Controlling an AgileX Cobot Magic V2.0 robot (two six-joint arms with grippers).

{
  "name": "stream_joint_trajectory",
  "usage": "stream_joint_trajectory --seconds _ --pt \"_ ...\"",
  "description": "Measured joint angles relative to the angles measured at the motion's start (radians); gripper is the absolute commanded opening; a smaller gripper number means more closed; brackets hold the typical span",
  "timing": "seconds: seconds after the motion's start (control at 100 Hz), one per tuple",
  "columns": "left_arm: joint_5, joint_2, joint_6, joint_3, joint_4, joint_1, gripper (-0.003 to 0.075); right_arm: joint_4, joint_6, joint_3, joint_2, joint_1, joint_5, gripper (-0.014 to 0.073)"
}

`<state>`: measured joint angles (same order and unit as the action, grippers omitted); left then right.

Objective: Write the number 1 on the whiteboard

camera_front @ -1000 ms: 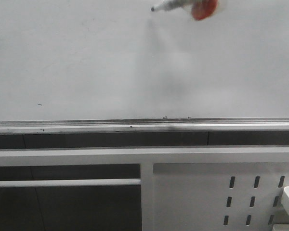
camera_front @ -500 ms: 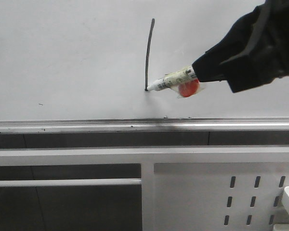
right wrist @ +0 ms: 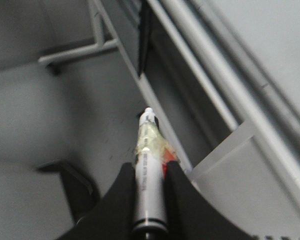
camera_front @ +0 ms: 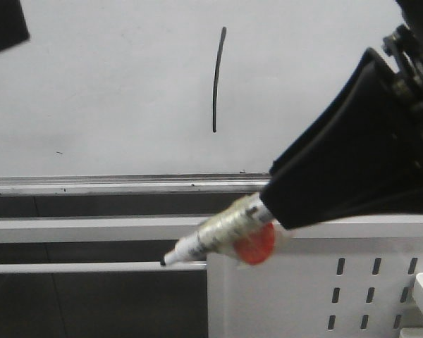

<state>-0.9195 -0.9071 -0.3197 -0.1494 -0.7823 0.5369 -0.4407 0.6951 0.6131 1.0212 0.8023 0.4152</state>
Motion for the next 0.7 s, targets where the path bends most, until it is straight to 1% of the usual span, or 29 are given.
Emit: stream_joint_trajectory --seconds 0.05,0.12,0.17,0.29,0.34,0.39,0.57,0.7 --pt "0.029 0.0 0.0 -0.014 -0.079 0.0 0.0 0.003 0.0 0.021 0.0 0.0 0.051 -0.0069" --pt "0.073 0.0 -0.009 -0.034 -0.177 0.0 0.0058 0.009 0.0 0.056 0.0 0.0 0.106 -0.0069" --pt "0.106 -0.002 -0.016 -0.05 -0.226 0.004 0.0128 0.02 0.0 0.081 0.0 0.0 0.132 -0.0069" --pt "0.148 -0.023 -0.025 -0.091 -0.261 0.025 0.035 0.053 -0.006 0.139 0.004 -0.038 0.188 -0.0069" --pt "0.168 -0.039 -0.027 -0.11 -0.263 0.038 0.0405 0.062 -0.008 0.166 0.014 -0.058 0.216 -0.0069" --pt "0.197 -0.059 -0.027 -0.132 -0.267 0.053 0.0421 0.075 -0.008 0.187 0.026 -0.072 0.244 -0.0069" --pt "0.258 -0.162 -0.027 -0.21 -0.309 0.112 0.042 0.092 -0.01 0.257 0.057 -0.08 0.287 -0.0069" --pt "0.296 -0.234 -0.027 -0.246 -0.287 0.132 0.042 0.096 -0.01 0.304 0.061 -0.08 0.305 -0.0069"
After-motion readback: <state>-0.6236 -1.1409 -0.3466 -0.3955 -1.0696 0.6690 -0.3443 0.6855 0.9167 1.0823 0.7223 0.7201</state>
